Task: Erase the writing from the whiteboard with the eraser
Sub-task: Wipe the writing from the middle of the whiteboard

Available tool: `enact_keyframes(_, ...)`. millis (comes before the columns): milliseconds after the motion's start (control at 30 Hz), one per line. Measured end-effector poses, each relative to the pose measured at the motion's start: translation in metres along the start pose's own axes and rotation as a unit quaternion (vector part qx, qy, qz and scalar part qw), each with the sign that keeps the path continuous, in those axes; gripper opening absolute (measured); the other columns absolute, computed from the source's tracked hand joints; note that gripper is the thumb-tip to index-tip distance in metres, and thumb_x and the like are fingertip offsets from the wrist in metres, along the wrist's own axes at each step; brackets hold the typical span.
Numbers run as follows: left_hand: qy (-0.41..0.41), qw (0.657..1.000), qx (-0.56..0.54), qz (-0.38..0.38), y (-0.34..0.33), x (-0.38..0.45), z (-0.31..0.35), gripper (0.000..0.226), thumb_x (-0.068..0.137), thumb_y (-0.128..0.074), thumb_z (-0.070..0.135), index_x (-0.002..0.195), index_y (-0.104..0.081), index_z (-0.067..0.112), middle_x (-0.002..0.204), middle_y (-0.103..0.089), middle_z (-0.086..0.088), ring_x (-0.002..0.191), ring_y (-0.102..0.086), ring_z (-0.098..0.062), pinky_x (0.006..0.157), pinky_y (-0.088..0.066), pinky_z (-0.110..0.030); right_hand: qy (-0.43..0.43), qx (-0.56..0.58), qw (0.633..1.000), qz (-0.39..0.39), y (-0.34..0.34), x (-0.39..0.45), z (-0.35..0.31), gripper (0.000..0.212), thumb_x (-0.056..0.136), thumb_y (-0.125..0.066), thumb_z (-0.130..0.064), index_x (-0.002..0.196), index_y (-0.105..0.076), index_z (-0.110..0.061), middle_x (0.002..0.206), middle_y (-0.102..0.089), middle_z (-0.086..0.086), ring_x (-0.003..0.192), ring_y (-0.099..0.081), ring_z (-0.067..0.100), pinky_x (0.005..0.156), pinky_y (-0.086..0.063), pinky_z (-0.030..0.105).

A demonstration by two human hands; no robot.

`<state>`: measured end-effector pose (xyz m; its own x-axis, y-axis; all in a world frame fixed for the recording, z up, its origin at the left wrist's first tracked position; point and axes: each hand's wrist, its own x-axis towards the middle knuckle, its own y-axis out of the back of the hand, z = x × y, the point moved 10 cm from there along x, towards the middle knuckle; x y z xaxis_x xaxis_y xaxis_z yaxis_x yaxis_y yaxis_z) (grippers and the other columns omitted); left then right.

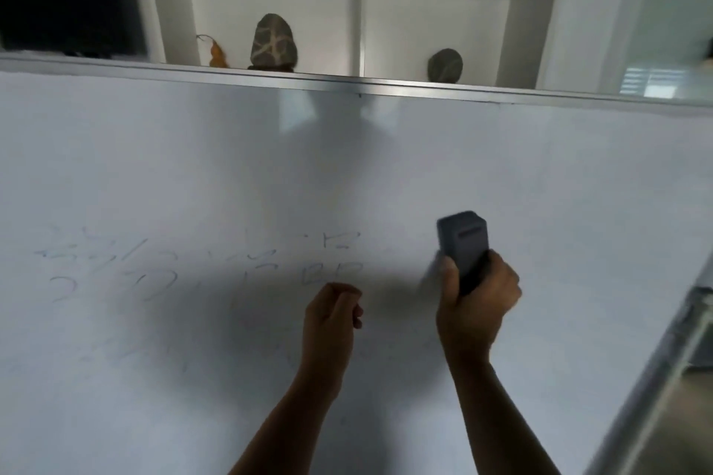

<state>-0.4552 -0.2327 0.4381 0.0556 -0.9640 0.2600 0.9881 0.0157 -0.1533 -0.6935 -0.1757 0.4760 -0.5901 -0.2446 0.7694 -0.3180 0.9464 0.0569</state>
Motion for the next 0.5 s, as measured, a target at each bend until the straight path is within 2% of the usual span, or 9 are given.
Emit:
enact_keyframes(67,-0.013,1.000,-0.003,0.003,-0.008,-0.003,0.002,0.015,0.090,-0.048,-0.002,0.079,-0.059,0.001,0.062,-0.054,-0.007,0.056,-0.050,-0.015,0.050,-0.040,-0.019,0.121,-0.038,0.989,-0.075,-0.020,-0.020,-0.023,0.054,0.088,-0.054,-0.045,0.119,-0.054,-0.001,0.112,-0.057,0.019,0.103,-0.051,0.036,0.091,-0.034,0.028)
enact_keyframes(133,-0.031,0.999,0.008,0.003,-0.015,-0.009,0.006,0.015,0.090,-0.048,-0.003,0.079,-0.059,0.000,0.062,-0.054,-0.008,0.056,-0.050,-0.015,0.053,-0.041,-0.024,0.281,-0.062,0.943,-0.165,-0.045,-0.056,-0.039,0.052,0.088,-0.056,-0.042,0.126,-0.050,-0.007,0.124,-0.054,0.016,0.113,-0.049,0.032,0.094,-0.046,0.035)
enact_keyframes(167,-0.043,0.999,0.015,0.007,-0.017,-0.011,0.006,0.016,0.090,-0.049,-0.004,0.078,-0.059,0.000,0.062,-0.054,-0.008,0.056,-0.050,-0.015,0.053,-0.041,-0.025,0.311,-0.066,0.932,-0.176,-0.047,-0.060,-0.036,0.053,0.088,-0.057,-0.042,0.128,-0.049,-0.009,0.127,-0.053,0.015,0.115,-0.049,0.031,0.093,-0.049,0.037)
enact_keyframes(200,-0.056,0.998,0.020,0.014,-0.017,-0.015,0.008,0.017,0.089,-0.048,-0.006,0.077,-0.059,0.001,0.061,-0.055,-0.007,0.056,-0.050,-0.014,0.053,-0.041,-0.025,0.293,-0.059,0.940,-0.162,-0.040,-0.052,-0.028,0.054,0.087,-0.058,-0.042,0.129,-0.048,-0.010,0.127,-0.053,0.015,0.115,-0.049,0.031,0.091,-0.051,0.039)
enact_keyframes(267,-0.078,0.996,0.020,0.037,-0.014,-0.019,0.011,0.020,0.087,-0.048,-0.010,0.077,-0.059,0.002,0.060,-0.054,-0.003,0.056,-0.050,-0.012,0.052,-0.042,-0.022,0.157,-0.023,0.984,-0.081,-0.017,-0.018,-0.001,0.055,0.088,-0.058,-0.041,0.130,-0.049,-0.006,0.123,-0.055,0.019,0.112,-0.047,0.031,0.085,-0.052,0.042)
enact_keyframes(333,-0.088,0.994,0.029,0.052,-0.015,-0.020,0.011,0.022,0.085,-0.048,-0.012,0.077,-0.060,0.005,0.058,-0.055,0.003,0.055,-0.050,-0.009,0.051,-0.042,-0.020,0.074,-0.003,0.997,-0.014,0.000,-0.002,0.012,0.056,0.090,-0.058,-0.036,0.132,-0.048,-0.001,0.121,-0.054,0.023,0.111,-0.045,0.033,0.084,-0.051,0.044)
enact_keyframes(400,-0.108,0.992,0.048,0.052,-0.021,-0.022,0.015,0.024,0.086,-0.049,-0.010,0.077,-0.060,0.010,0.060,-0.055,0.003,0.055,-0.050,-0.008,0.050,-0.041,-0.021,0.148,-0.029,0.987,-0.059,-0.013,-0.016,-0.006,0.057,0.089,-0.056,-0.029,0.136,-0.043,0.000,0.125,-0.051,0.024,0.114,-0.044,0.034,0.088,-0.050,0.042)
enact_keyframes(467,-0.130,0.988,0.071,0.052,-0.027,-0.023,0.022,0.026,0.086,-0.050,-0.009,0.077,-0.058,0.014,0.063,-0.057,0.001,0.054,-0.049,-0.007,0.049,-0.041,-0.019,0.287,-0.052,0.944,-0.157,-0.036,-0.046,-0.028,0.057,0.088,-0.055,-0.026,0.138,-0.041,-0.003,0.130,-0.049,0.021,0.118,-0.045,0.032,0.091,-0.052,0.041)
enact_keyframes(500,-0.138,0.986,0.079,0.054,-0.029,-0.022,0.025,0.026,0.086,-0.051,-0.008,0.078,-0.057,0.015,0.064,-0.057,-0.001,0.054,-0.049,-0.006,0.048,-0.041,-0.016,0.319,-0.058,0.929,-0.178,-0.040,-0.051,-0.029,0.057,0.088,-0.056,-0.025,0.139,-0.040,-0.005,0.131,-0.048,0.020,0.119,-0.045,0.032,0.090,-0.054,0.042)
